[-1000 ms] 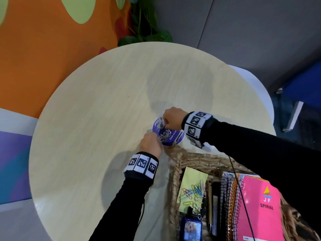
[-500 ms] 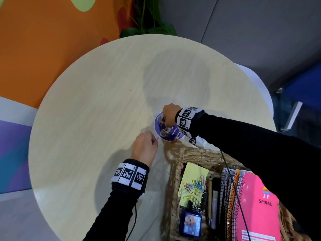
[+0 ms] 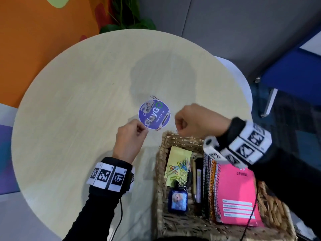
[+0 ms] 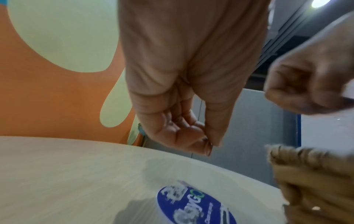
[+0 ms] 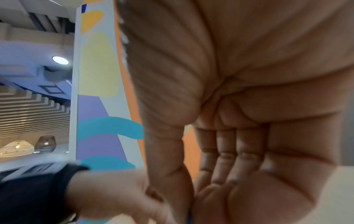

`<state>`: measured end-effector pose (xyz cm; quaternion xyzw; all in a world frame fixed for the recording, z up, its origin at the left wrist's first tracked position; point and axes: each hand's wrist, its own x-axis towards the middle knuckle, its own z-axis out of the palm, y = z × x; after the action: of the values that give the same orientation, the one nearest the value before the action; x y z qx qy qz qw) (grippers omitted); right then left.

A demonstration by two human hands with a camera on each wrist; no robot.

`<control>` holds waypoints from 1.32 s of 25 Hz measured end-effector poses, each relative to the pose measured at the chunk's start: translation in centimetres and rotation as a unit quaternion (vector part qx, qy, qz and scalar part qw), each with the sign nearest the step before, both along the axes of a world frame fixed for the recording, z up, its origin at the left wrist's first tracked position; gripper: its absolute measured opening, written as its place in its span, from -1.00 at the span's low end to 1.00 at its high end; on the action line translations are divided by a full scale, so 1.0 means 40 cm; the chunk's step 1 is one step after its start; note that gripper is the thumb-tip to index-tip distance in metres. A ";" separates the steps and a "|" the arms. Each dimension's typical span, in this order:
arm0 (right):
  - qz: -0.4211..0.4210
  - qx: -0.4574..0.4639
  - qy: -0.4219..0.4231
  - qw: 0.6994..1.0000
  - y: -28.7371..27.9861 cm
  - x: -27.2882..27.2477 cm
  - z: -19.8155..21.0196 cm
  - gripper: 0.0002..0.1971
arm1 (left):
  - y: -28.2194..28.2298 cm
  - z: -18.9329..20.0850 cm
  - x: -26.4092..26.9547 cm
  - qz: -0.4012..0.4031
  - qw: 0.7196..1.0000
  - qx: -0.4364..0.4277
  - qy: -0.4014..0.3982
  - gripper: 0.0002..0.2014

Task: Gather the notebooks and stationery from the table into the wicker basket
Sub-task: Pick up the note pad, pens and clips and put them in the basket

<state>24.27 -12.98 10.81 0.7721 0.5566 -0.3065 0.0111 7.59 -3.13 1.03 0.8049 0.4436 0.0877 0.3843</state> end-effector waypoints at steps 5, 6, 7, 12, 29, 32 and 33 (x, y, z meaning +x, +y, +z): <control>-0.010 -0.125 0.006 0.992 -0.152 -0.079 -0.149 -0.82 | -0.071 0.104 -0.026 -0.075 0.993 0.018 -0.092 -0.89; -0.009 -0.136 -0.008 0.991 -0.152 -0.087 -0.179 -0.83 | -0.090 0.119 -0.035 -0.103 0.989 0.019 -0.100 -0.88; -0.007 -0.148 -0.022 0.989 -0.149 -0.092 -0.205 -0.82 | -0.112 0.133 -0.046 -0.135 0.985 0.026 -0.103 -0.87; 0.009 -0.171 -0.054 0.984 -0.118 -0.117 -0.272 -0.71 | -0.216 0.148 -0.092 -0.267 0.960 0.068 -0.046 -0.81; -0.241 0.062 0.070 0.966 -0.430 -0.094 -0.097 -0.90 | -0.311 0.077 0.033 -0.510 0.782 0.136 0.331 -0.77; -0.255 0.087 0.080 0.960 -0.431 -0.087 -0.088 -0.91 | -0.237 0.113 0.040 -0.332 0.939 0.044 0.075 -0.76; -0.256 0.102 0.077 0.958 -0.424 -0.077 -0.078 -0.92 | -0.195 0.122 0.045 -0.260 0.965 0.035 0.018 -0.78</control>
<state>21.17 -29.93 7.67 0.8599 0.3675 -0.2991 -0.1899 9.39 -10.93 5.91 0.9069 0.2227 -0.0140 0.3574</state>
